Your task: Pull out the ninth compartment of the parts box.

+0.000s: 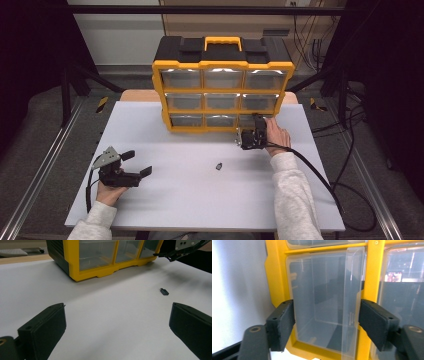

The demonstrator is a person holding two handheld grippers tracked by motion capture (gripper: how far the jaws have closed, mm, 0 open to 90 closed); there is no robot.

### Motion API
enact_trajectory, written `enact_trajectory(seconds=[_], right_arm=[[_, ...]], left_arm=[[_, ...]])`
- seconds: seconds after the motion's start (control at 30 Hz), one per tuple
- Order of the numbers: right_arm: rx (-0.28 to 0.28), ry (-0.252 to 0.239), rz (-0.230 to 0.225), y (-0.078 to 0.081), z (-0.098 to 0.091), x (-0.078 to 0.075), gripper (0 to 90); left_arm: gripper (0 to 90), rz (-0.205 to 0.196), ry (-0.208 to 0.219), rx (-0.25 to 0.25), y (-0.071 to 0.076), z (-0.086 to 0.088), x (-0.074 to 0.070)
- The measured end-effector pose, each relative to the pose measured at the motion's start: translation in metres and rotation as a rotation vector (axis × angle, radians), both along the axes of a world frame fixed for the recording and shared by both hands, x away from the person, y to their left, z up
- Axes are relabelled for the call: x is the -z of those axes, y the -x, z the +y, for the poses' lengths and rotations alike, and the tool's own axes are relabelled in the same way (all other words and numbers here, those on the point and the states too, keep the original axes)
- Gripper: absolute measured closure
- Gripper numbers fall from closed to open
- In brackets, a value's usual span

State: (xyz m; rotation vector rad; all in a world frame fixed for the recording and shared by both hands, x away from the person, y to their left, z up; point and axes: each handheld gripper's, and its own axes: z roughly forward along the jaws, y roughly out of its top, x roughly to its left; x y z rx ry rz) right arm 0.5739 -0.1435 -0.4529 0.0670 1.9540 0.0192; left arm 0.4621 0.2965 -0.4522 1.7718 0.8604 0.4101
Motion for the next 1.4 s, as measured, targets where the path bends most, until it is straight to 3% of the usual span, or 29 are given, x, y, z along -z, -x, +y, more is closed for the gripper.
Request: enact_trajectory(seconds=[0.6, 1.4], right_arm=[[-0.013, 0.038, -0.102, 0.0012, -0.0011, 0.0015, 55.3], [-0.031, 0.072, -0.198, 0.0018, -0.0019, 0.0042, 75.7]], left_arm=[[0.5, 0.000, 0.002, -0.003, 0.0000, 0.0001, 0.0000], [0.6, 0.000, 0.000, -0.003, 0.0000, 0.0000, 0.0000]])
